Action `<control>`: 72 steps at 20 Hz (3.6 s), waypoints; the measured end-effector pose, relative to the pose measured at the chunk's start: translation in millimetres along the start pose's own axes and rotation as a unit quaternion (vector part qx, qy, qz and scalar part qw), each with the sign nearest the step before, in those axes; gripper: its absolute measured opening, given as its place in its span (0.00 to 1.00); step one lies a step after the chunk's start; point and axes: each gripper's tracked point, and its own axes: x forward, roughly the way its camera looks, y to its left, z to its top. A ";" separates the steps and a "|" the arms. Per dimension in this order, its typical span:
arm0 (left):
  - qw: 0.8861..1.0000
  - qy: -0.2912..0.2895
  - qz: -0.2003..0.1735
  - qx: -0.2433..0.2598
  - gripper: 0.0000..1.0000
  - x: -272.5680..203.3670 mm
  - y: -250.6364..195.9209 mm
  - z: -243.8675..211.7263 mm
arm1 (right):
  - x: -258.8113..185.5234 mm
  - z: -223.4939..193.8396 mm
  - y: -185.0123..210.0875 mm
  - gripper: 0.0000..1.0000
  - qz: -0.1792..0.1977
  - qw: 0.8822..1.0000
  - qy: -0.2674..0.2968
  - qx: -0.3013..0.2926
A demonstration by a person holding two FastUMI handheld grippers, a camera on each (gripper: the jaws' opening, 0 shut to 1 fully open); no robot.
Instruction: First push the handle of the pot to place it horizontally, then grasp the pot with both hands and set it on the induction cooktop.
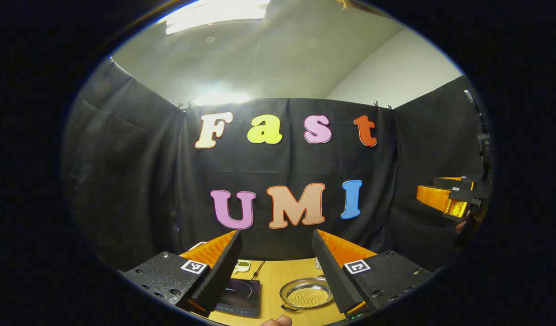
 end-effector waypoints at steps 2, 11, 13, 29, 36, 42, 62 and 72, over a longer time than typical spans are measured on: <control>1.000 0.001 0.000 0.000 0.91 -0.3 1.6 -1.5 | -0.6 -1.1 0.7 0.99 0.000 1.000 0.002 -0.001; 1.000 0.006 -0.009 -0.005 0.91 -4.5 7.8 -6.0 | -4.0 2.5 14.2 0.99 -0.008 1.000 0.003 -0.010; 1.000 0.006 -0.013 0.000 0.94 -3.9 10.1 -6.2 | -7.5 5.8 15.1 0.99 -0.016 1.000 0.001 -0.013; 1.000 0.014 -0.019 -0.005 0.94 37.9 45.4 -35.7 | 29.0 -24.7 19.2 0.10 -0.065 0.997 0.011 0.030; 1.000 -0.001 0.001 -0.010 0.91 77.5 40.5 -32.6 | 81.4 -51.5 13.2 0.04 -0.012 0.999 0.022 0.034; 1.000 0.003 0.022 -0.013 0.91 102.8 51.7 -50.3 | 101.6 -124.3 19.0 0.05 0.014 0.995 0.098 0.030; 0.989 0.063 -0.122 -0.047 0.95 200.5 125.7 -180.8 | 89.6 -367.4 134.0 0.00 -0.095 0.926 0.349 0.105; 0.987 0.088 -0.130 -0.025 0.95 195.7 157.4 -225.3 | 37.1 -471.3 192.0 0.03 -0.081 0.861 0.490 0.109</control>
